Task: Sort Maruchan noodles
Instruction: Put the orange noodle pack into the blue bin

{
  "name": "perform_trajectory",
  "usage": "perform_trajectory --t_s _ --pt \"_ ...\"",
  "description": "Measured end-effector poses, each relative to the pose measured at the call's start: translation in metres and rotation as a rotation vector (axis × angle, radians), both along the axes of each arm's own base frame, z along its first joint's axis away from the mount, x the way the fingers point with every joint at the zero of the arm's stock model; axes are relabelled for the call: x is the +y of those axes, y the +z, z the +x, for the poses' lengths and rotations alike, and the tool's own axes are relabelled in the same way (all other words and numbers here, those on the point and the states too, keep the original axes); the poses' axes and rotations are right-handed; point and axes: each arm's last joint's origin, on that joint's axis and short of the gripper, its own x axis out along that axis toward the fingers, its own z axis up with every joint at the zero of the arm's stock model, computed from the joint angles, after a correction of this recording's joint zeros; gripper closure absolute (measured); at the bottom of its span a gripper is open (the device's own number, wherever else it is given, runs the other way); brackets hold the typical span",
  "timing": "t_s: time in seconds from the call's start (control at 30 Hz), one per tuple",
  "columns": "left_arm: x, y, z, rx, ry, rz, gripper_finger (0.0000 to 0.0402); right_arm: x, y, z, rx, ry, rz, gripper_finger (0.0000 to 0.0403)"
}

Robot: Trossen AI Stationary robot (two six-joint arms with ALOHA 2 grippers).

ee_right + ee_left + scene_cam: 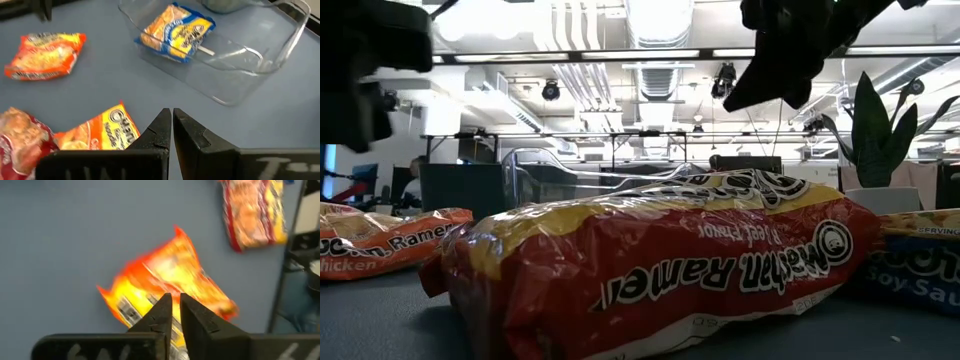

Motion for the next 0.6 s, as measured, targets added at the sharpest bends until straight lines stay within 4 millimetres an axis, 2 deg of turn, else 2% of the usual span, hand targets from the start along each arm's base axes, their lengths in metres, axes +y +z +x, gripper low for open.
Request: perform_trajectory --t_s 0.17,0.33,0.47,0.6 --pt "-0.022 -0.009 -0.004 0.033 -0.022 -0.047 0.0325 0.005 0.002 0.001 -0.026 0.019 0.004 0.0394" --pt "-0.038 -0.016 -0.01 0.134 -0.043 0.006 0.0255 0.021 0.001 0.006 -0.059 0.158 -0.099 0.0394" --pt "-0.048 -0.011 -0.009 0.169 -0.072 0.052 0.0217 0.032 -0.005 0.025 -0.097 0.196 -0.121 0.0394" --pt "-0.05 -0.012 -0.009 0.159 -0.066 0.081 0.0206 0.041 -0.01 0.053 -0.08 0.204 -0.149 0.0394"
